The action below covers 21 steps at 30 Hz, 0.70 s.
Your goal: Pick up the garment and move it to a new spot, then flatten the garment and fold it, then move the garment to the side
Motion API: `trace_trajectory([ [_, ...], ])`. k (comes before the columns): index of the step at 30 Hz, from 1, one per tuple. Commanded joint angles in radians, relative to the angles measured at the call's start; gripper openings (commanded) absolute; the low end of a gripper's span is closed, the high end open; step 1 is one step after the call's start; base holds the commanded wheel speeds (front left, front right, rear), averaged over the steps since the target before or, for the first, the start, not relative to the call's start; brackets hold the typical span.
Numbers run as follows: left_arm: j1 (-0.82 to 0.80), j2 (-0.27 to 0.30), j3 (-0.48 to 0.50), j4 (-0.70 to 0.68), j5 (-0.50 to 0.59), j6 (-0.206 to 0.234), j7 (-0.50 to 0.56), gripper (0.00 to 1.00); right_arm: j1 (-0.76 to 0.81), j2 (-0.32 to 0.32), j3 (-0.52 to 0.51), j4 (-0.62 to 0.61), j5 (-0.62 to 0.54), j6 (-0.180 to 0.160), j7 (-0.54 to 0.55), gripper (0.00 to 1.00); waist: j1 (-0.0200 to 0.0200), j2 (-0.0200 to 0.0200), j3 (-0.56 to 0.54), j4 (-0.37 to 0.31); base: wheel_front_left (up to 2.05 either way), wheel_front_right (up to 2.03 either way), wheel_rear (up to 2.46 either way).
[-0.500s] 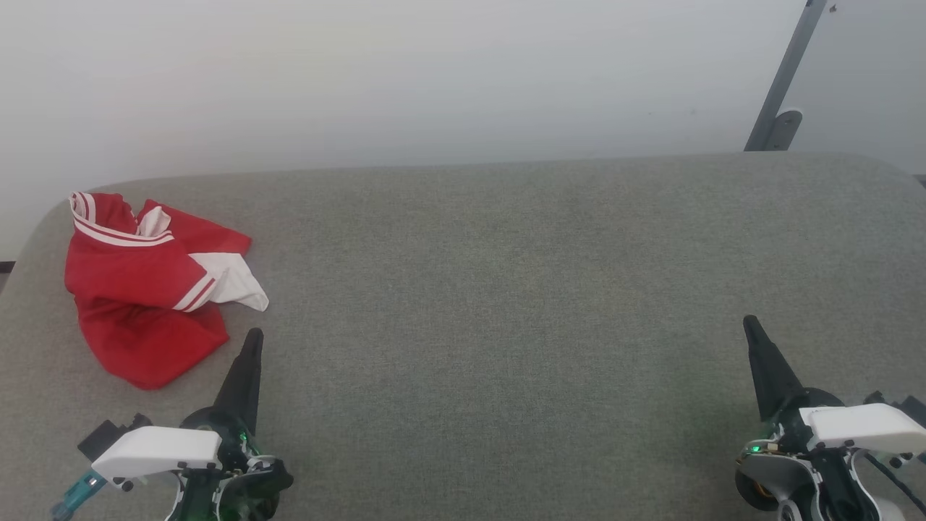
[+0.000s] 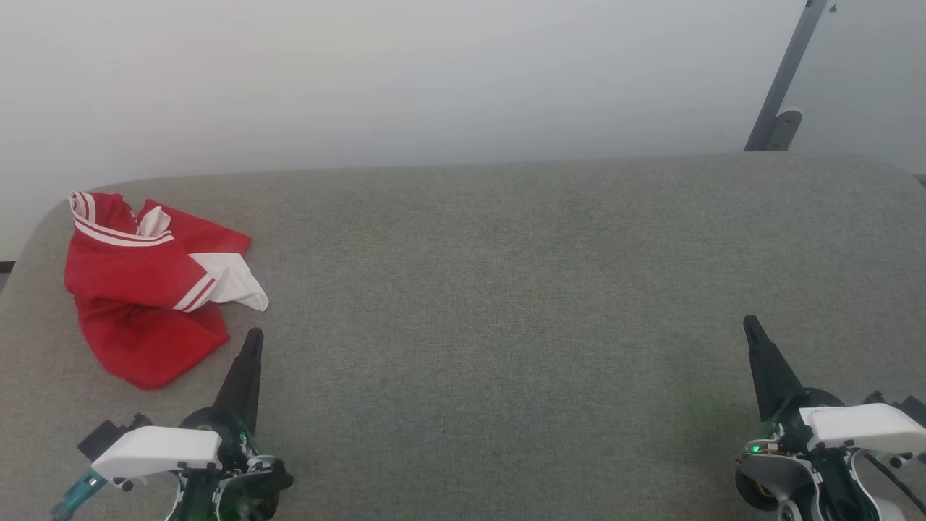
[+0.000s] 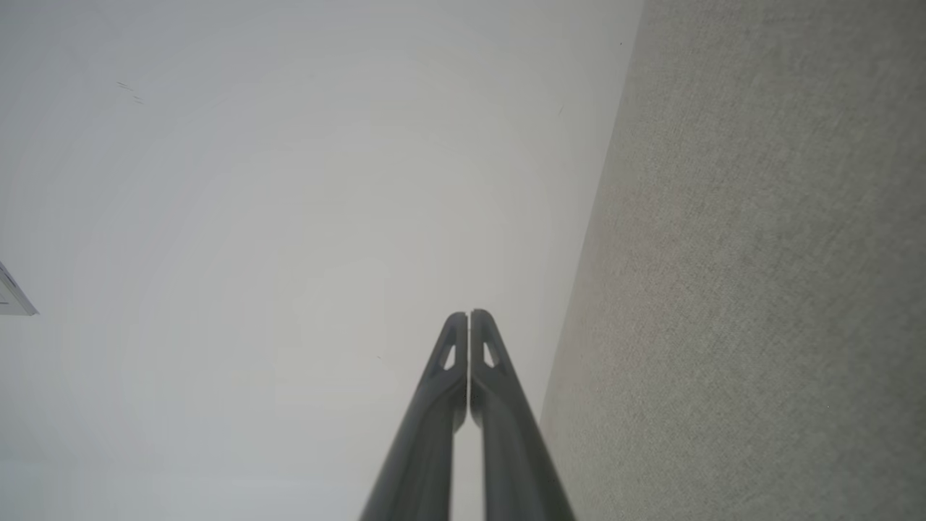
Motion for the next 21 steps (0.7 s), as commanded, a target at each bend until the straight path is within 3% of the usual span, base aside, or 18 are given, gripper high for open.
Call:
trace_trajectory([
  [1, -0.011, -0.002, 0.001, -0.001, 0.002, -0.003, 0.002, 0.0, -0.006, 0.003, 0.0, 0.002, 0.005, 0.0, 0.001, 0.0, 0.0, -0.0001, 0.0, 0.0, 0.0, 0.0, 0.0],
  [21, -0.011, -0.002, 0.001, -0.001, 0.002, -0.003, 0.002, 0.0, -0.006, 0.003, 0.0, 0.002, 0.005, 0.0, 0.001, 0.0, 0.0, -0.0001, 0.0, 0.0, 0.0, 0.0, 0.0],
])
